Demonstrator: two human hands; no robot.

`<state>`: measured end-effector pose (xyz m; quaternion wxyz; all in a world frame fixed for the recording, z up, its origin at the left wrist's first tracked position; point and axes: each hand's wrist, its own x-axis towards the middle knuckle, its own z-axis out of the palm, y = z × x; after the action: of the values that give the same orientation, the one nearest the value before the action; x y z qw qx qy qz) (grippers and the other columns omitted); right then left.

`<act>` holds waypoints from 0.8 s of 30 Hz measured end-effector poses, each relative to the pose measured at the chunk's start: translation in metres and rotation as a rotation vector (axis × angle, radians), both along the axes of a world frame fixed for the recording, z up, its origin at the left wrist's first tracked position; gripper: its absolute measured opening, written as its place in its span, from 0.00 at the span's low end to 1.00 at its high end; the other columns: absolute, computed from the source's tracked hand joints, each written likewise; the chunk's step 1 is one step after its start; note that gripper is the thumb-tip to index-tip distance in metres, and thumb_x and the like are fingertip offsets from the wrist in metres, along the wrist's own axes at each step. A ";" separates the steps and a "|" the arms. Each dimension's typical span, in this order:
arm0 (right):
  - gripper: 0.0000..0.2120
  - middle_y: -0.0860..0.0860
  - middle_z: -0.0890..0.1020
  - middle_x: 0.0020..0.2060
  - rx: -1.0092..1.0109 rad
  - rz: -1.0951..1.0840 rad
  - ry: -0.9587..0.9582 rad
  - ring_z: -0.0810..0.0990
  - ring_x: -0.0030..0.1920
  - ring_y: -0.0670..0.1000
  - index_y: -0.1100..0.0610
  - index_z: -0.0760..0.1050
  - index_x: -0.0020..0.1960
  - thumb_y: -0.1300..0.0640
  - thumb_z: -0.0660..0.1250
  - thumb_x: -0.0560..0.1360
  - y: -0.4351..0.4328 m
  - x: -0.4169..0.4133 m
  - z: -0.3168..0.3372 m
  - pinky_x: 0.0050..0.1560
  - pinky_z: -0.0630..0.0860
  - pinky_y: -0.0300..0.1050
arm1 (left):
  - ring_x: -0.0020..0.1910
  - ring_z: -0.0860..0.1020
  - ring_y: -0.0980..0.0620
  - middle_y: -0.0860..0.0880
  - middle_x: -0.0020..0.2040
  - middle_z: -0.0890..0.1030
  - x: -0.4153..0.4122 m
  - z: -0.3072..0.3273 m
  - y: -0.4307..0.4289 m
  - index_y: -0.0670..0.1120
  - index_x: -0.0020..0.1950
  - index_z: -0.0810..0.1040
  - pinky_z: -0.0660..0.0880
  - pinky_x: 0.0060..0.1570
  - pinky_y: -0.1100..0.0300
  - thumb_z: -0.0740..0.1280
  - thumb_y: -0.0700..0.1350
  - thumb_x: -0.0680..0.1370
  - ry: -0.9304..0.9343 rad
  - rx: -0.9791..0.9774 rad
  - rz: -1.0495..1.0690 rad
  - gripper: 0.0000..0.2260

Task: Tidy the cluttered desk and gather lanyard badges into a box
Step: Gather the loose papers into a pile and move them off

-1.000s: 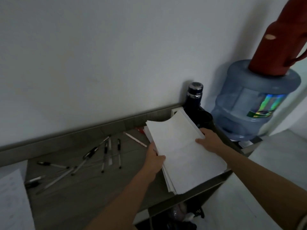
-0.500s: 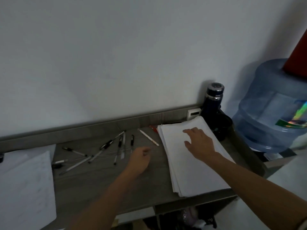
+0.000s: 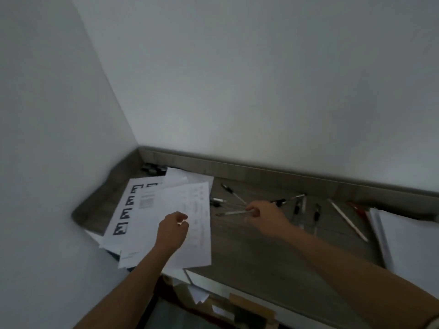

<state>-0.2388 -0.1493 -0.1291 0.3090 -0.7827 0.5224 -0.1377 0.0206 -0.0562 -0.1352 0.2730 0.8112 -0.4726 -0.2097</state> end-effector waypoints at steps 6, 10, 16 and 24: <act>0.28 0.55 0.76 0.58 0.441 -0.177 -0.203 0.76 0.53 0.51 0.61 0.69 0.69 0.53 0.72 0.74 -0.008 0.102 -0.022 0.46 0.76 0.39 | 0.63 0.72 0.44 0.39 0.65 0.73 0.117 -0.031 0.016 0.41 0.65 0.74 0.67 0.63 0.56 0.66 0.45 0.78 -0.076 0.140 0.100 0.17; 0.23 0.57 0.82 0.52 0.796 -0.322 -0.478 0.84 0.42 0.52 0.63 0.72 0.63 0.56 0.73 0.73 -0.010 0.156 -0.031 0.36 0.78 0.44 | 0.70 0.66 0.45 0.43 0.72 0.69 0.160 -0.052 0.019 0.44 0.72 0.67 0.63 0.69 0.55 0.62 0.55 0.80 -0.155 0.270 0.006 0.24; 0.14 0.54 0.83 0.53 0.719 -0.263 -0.458 0.82 0.42 0.48 0.60 0.80 0.55 0.59 0.75 0.71 -0.009 0.206 -0.048 0.33 0.78 0.35 | 0.65 0.71 0.50 0.47 0.67 0.75 0.177 -0.058 0.005 0.47 0.69 0.72 0.65 0.63 0.61 0.61 0.57 0.80 -0.178 0.150 -0.114 0.22; 0.07 0.52 0.84 0.49 0.203 -0.271 -0.246 0.81 0.40 0.46 0.57 0.82 0.52 0.57 0.70 0.76 -0.031 0.228 -0.041 0.39 0.80 0.40 | 0.50 0.75 0.52 0.43 0.55 0.80 0.225 -0.057 -0.008 0.39 0.58 0.78 0.69 0.50 0.62 0.66 0.44 0.79 -0.049 -0.037 0.094 0.12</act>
<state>-0.0107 -0.1803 -0.1698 0.4262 -0.6475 0.5924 -0.2193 0.2459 -0.0646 -0.1927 0.2856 0.8322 -0.4445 -0.1681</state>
